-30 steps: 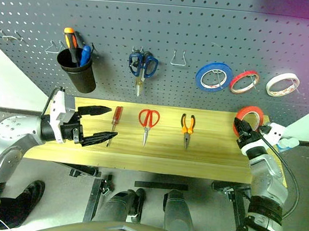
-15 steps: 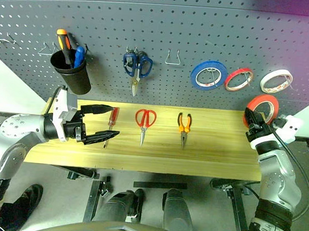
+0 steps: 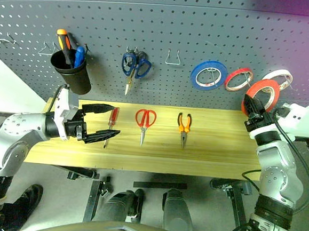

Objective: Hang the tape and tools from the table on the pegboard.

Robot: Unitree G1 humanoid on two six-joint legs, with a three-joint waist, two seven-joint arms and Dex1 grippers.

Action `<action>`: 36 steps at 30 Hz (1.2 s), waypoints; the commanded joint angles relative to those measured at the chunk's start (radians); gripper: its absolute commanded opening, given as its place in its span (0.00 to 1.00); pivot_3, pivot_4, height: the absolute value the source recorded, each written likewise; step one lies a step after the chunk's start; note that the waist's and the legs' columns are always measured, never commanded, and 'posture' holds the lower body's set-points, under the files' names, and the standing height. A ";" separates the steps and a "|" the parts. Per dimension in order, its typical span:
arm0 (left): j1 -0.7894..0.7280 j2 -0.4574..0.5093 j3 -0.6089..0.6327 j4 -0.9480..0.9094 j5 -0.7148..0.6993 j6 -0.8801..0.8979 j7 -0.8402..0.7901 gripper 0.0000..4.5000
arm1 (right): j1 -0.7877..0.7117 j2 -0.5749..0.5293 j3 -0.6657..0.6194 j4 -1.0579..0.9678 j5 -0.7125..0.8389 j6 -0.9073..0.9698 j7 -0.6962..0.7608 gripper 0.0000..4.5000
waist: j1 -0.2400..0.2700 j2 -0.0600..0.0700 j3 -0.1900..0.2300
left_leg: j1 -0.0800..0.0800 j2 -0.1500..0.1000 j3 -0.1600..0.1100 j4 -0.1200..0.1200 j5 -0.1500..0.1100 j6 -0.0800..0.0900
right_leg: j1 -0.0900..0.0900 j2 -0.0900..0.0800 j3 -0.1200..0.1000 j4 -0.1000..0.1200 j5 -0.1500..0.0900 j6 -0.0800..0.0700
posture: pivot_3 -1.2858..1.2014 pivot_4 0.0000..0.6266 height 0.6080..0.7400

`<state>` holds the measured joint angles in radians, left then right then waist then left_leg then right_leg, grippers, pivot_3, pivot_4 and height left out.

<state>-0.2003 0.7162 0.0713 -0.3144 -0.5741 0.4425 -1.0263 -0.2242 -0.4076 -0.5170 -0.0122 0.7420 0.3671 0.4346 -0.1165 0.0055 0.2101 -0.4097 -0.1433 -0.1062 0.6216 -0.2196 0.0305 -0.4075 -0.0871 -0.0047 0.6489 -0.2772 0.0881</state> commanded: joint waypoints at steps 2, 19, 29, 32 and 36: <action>-0.013 0.002 0.013 -0.003 0.006 -0.027 -0.006 1.00 | -0.020 -0.004 0.011 -0.075 0.021 0.000 0.002 0.15 | -0.008 0.000 0.000 | 0.000 0.000 0.000 0.000 0.000 0.000 | 0.000 0.000 0.000 0.000 0.000 0.000 | 0.39 0.27 1.00; -0.002 -0.002 0.018 -0.017 0.006 -0.027 0.009 1.00 | -0.119 -0.030 0.150 0.051 -0.134 -0.074 0.035 0.15 | -0.012 0.000 0.000 | 0.000 0.000 0.001 0.002 0.000 0.000 | 0.000 0.000 0.000 0.002 0.000 0.000 | 0.40 0.27 1.00; 0.032 -0.001 0.028 -0.039 0.007 -0.028 0.030 1.00 | -0.253 -0.036 0.152 0.355 -0.224 -0.201 0.111 0.31 | -0.011 0.000 -0.001 | 0.000 0.000 0.001 0.003 0.000 0.000 | 0.000 0.000 0.001 0.003 0.000 0.000 | 0.41 0.27 1.00; 0.032 -0.007 0.028 -0.042 0.003 -0.030 0.037 1.00 | -0.268 -0.036 0.152 0.388 -0.231 -0.226 0.124 0.49 | -0.012 0.000 -0.001 | 0.000 0.000 0.001 0.003 0.000 0.000 | 0.000 0.000 0.001 0.003 0.000 0.000 | 0.40 0.26 1.00; 0.025 -0.019 0.017 -0.031 0.012 -0.041 0.043 1.00 | -0.274 -0.041 0.160 0.398 -0.245 -0.239 0.131 0.77 | -0.012 0.000 -0.001 | 0.000 0.000 0.001 0.005 0.000 0.000 | 0.000 0.000 0.001 0.004 0.000 0.001 | 0.40 0.26 1.00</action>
<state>-0.1649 0.7003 0.0738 -0.3219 -0.5622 0.4244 -0.9878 -0.4744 -0.4377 -0.3431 0.4014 0.4945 0.1517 0.5574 -0.1286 0.0058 0.2095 -0.4096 -0.1433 -0.1051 0.6271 -0.2195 0.0305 -0.4070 -0.0866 -0.0042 0.6531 -0.2767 0.0888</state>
